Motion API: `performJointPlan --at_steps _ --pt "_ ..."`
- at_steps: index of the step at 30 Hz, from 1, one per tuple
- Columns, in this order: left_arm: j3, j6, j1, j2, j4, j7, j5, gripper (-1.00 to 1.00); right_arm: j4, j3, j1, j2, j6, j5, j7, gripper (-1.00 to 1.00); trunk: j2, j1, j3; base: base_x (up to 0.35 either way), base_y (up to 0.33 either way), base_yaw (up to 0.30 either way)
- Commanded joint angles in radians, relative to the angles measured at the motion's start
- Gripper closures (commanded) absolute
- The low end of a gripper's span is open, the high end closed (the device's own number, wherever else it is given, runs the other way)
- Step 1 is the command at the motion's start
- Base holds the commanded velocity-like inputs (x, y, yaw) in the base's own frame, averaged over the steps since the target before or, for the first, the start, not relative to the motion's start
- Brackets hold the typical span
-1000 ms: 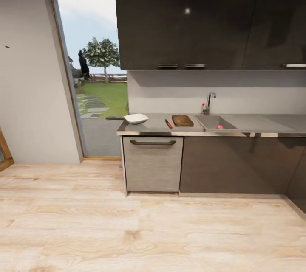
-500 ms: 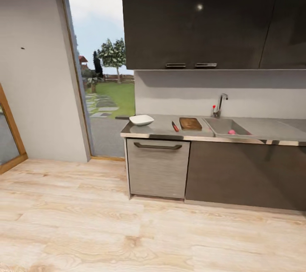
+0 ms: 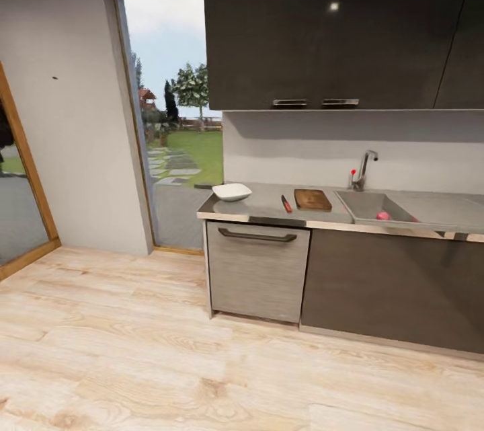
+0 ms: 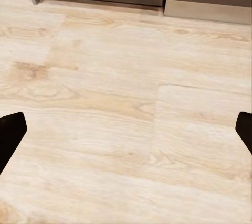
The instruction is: In the kitchen, take the Vidalia onion out of the sink, dice it on the chopping board with the paring knife, put the diced onion into the bowl on the countertop, then place both the paring knife and the chopping board into the sink.
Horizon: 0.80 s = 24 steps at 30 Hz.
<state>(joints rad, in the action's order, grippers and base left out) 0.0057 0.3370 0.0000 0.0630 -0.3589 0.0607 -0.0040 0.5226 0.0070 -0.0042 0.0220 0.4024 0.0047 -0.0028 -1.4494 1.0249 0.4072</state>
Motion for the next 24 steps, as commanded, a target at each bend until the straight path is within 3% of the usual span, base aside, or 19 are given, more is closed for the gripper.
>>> performJointPlan --at_steps 1,16,24 --pt "0.000 0.002 0.000 0.000 0.000 0.002 -0.001 -1.00 -0.001 0.001 0.000 -0.002 0.003 0.001 0.000 -1.00 -0.001 0.000 0.001 0.005 -0.006 0.015" --pt "0.000 0.002 0.000 0.000 0.000 0.002 -0.001 -1.00 0.000 -0.001 0.000 0.000 0.003 -0.002 0.000 -1.00 -0.001 0.000 0.001 0.005 0.005 0.002" --pt "0.000 0.002 0.000 0.000 0.000 0.002 -0.001 -1.00 -0.001 -0.001 0.000 0.002 0.003 -0.003 0.001 -1.00 -0.001 0.000 -0.004 0.115 0.213 -0.159"
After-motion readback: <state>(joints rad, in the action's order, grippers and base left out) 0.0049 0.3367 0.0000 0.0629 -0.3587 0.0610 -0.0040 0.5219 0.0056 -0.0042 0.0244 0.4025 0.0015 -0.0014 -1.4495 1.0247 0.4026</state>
